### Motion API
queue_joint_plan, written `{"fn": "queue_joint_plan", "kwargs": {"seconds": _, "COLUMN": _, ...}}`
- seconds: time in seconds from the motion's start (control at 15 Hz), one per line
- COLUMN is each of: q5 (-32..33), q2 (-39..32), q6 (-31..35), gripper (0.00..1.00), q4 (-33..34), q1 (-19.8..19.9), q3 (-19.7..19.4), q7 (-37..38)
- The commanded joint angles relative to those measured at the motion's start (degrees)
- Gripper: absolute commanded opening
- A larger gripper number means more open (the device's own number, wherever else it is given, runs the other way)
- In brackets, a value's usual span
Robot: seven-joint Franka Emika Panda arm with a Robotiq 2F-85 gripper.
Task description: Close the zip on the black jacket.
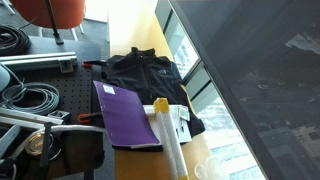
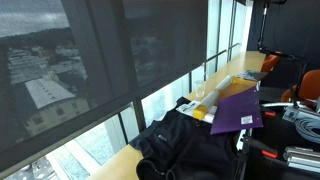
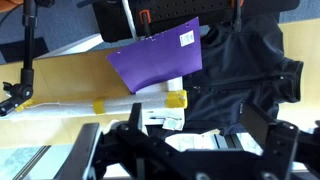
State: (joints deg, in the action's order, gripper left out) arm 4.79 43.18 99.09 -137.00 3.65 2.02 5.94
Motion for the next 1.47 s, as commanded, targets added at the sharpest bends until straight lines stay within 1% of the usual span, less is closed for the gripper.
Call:
{"fn": "queue_joint_plan", "kwargs": {"seconds": 0.0, "q5": 0.20, "q2": -0.02, "q6": -0.11, "gripper": 1.00, "q4": 0.21, "q1": -0.40, "q3": -0.27, "q7": 0.21}}
{"fn": "queue_joint_plan", "kwargs": {"seconds": 0.27, "q5": 0.20, "q2": 0.06, "q6": -0.11, "gripper": 1.00, "q4": 0.30, "q1": -0.40, "q3": -0.26, "q7": 0.21}}
{"fn": "queue_joint_plan", "kwargs": {"seconds": 0.47, "q5": -0.14, "q2": -1.92, "q6": 3.01, "gripper": 1.00, "q4": -0.36, "q1": -1.11, "q3": 0.34, "q7": 0.39}}
{"fn": "queue_joint_plan", "kwargs": {"seconds": 0.6, "q5": -0.75, "q2": -4.27, "q6": 8.51, "gripper": 1.00, "q4": -1.86, "q1": -2.25, "q3": 1.00, "q7": 0.48}}
{"fn": "queue_joint_plan", "kwargs": {"seconds": 0.73, "q5": -1.05, "q2": -7.71, "q6": 16.02, "gripper": 1.00, "q4": -3.91, "q1": -3.69, "q3": 1.84, "q7": 0.17}}
{"fn": "queue_joint_plan", "kwargs": {"seconds": 0.93, "q5": -1.05, "q2": -16.19, "q6": 27.58, "gripper": 1.00, "q4": -5.67, "q1": -5.22, "q3": 2.47, "q7": -0.75}}
{"fn": "queue_joint_plan", "kwargs": {"seconds": 1.13, "q5": -1.18, "q2": -27.32, "q6": 36.25, "gripper": 1.00, "q4": -4.60, "q1": -5.32, "q3": 1.06, "q7": -3.03}}
{"fn": "queue_joint_plan", "kwargs": {"seconds": 1.4, "q5": -1.14, "q2": -42.87, "q6": 43.99, "gripper": 1.00, "q4": 0.21, "q1": -3.98, "q3": -1.44, "q7": -7.67}}
